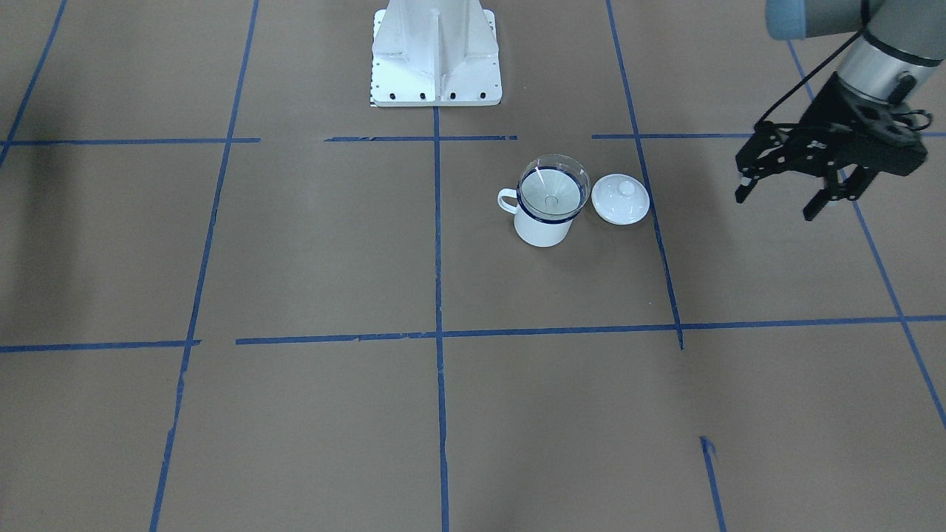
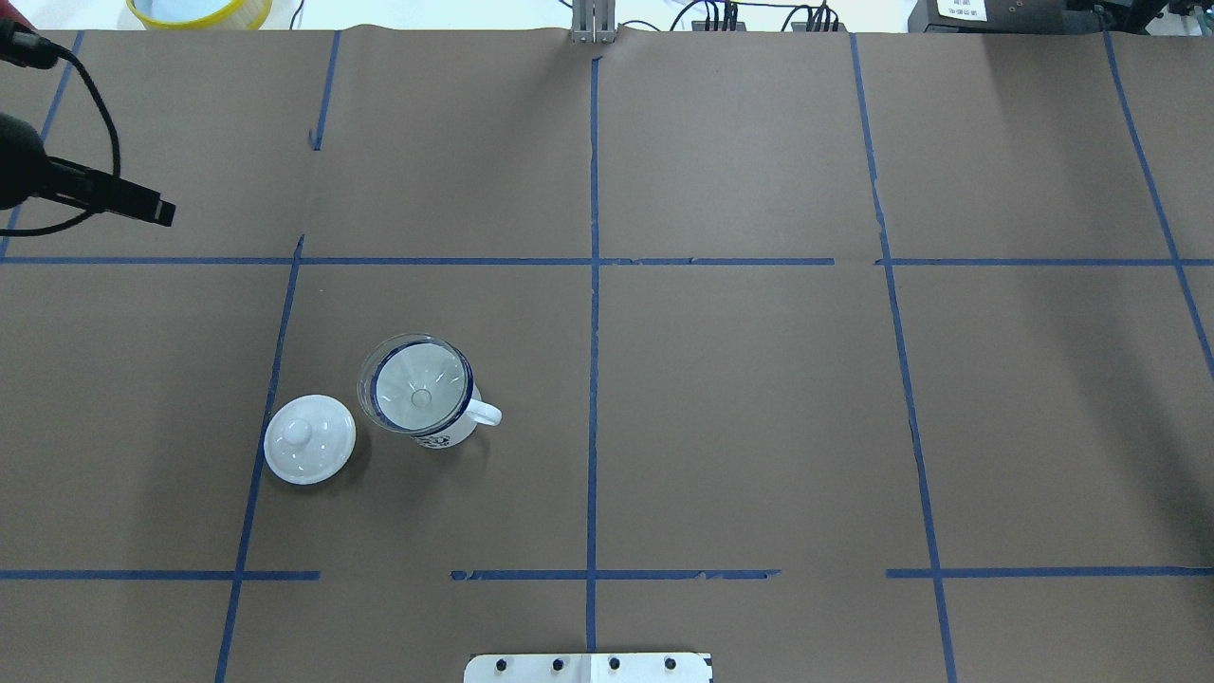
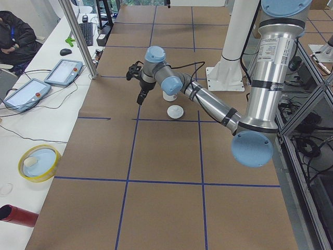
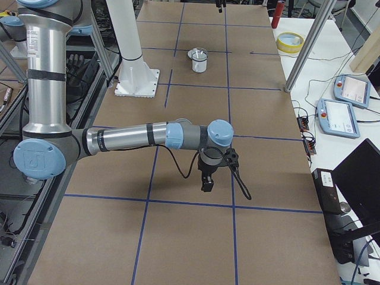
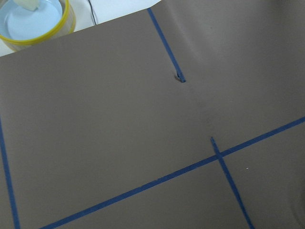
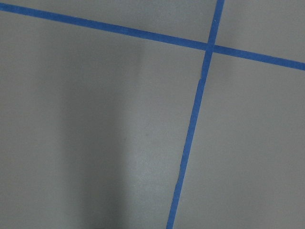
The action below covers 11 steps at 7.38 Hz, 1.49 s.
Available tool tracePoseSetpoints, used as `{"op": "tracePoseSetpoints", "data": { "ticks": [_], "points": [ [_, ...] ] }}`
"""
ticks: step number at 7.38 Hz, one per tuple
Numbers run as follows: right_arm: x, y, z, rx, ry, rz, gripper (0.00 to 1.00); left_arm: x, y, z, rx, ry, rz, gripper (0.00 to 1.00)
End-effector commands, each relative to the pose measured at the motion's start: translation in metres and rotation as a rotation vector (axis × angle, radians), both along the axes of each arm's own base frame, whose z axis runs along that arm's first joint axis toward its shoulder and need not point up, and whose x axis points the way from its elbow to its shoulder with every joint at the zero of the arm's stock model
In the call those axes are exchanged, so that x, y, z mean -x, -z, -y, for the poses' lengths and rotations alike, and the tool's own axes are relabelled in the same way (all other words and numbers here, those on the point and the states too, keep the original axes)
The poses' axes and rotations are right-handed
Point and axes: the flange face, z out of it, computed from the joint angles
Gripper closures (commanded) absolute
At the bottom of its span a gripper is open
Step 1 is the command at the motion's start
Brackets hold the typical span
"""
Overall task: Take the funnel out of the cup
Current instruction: 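Reach the left gripper down to the clear glass funnel in the mug and grasp it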
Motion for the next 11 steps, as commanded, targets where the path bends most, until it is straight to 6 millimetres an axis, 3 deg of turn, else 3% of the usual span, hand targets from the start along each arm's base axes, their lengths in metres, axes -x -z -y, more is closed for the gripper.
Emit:
{"op": "tracePoseSetpoints", "data": {
  "ticks": [1, 2, 3, 4, 6, 8, 9, 10, 11],
  "points": [
    [0.000, 0.000, 0.000, 0.000, 0.000, 0.000, 0.00, -0.100, 0.062, -0.022, 0.137, 0.042, -0.026, 0.00],
    [0.000, 0.000, 0.000, 0.000, 0.000, 0.000, 0.00, -0.140, 0.103, -0.033, 0.204, 0.045, 0.002, 0.00],
    [0.000, -0.001, 0.000, 0.001, 0.000, 0.000, 0.00, -0.177, 0.126, -0.051, 0.253, 0.060, 0.012, 0.00],
    [0.000, 0.001, 0.001, -0.002, 0.000, 0.000, 0.00, -0.209, 0.135, -0.066, 0.291, 0.068, 0.006, 0.00],
    [0.000, 0.000, 0.000, 0.000, 0.000, 0.000, 0.00, -0.265, 0.137, -0.069, 0.314, 0.089, 0.051, 0.06],
    [0.000, 0.000, 0.000, 0.000, 0.000, 0.000, 0.00, -0.288, 0.128, -0.076, 0.326, 0.084, 0.080, 0.07],
    [0.000, 0.000, 0.001, 0.000, 0.000, 0.000, 0.00, -0.293, 0.126, -0.079, 0.320, 0.085, 0.088, 0.14],
    [0.000, 0.000, 0.000, 0.000, 0.000, 0.000, 0.00, -0.293, 0.126, -0.080, 0.320, 0.081, 0.089, 0.38],
    [0.000, 0.001, 0.001, -0.002, 0.000, 0.000, 0.00, -0.294, 0.125, -0.081, 0.320, 0.080, 0.090, 0.80]
  ]
}}
